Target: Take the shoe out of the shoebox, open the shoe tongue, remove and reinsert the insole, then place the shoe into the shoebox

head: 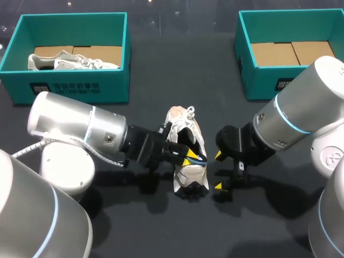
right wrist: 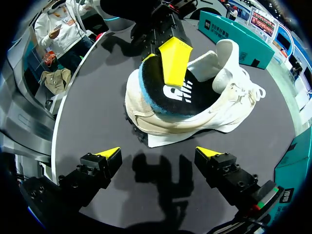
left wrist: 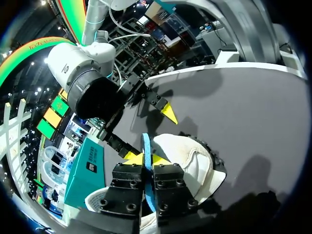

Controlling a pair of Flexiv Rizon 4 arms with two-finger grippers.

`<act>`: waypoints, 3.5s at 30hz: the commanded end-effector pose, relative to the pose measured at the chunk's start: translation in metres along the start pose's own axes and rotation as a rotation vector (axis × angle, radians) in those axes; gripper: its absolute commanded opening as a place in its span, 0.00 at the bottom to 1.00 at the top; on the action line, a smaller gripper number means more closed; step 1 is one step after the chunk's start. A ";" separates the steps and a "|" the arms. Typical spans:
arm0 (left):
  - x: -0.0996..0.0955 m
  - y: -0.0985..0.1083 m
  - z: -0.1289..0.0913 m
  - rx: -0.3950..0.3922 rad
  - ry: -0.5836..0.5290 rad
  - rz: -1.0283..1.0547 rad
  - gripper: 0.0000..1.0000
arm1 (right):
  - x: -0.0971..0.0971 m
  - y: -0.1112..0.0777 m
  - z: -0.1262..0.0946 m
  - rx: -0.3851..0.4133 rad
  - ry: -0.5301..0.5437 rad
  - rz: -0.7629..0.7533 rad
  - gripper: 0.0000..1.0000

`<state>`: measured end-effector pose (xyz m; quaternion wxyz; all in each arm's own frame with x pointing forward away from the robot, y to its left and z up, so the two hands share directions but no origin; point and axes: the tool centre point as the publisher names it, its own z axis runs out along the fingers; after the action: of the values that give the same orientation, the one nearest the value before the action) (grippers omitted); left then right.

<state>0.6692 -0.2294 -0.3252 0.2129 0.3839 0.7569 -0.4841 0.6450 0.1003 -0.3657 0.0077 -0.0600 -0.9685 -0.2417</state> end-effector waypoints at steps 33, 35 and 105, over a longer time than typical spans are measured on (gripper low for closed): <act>0.000 0.010 -0.009 -0.008 0.210 -0.002 0.00 | 0.001 -0.001 0.000 -0.002 -0.002 0.000 1.00; 0.004 0.013 -0.003 -0.011 0.232 -0.006 0.00 | 0.001 -0.001 0.000 -0.002 -0.002 0.000 1.00; -0.059 -0.021 -0.083 0.068 1.076 0.396 0.00 | 0.001 -0.001 0.000 -0.002 -0.002 0.000 1.00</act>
<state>0.6870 -0.1766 -0.2357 -0.0770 0.7028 0.6652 -0.2402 0.6450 0.1003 -0.3658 0.0077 -0.0600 -0.9685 -0.2417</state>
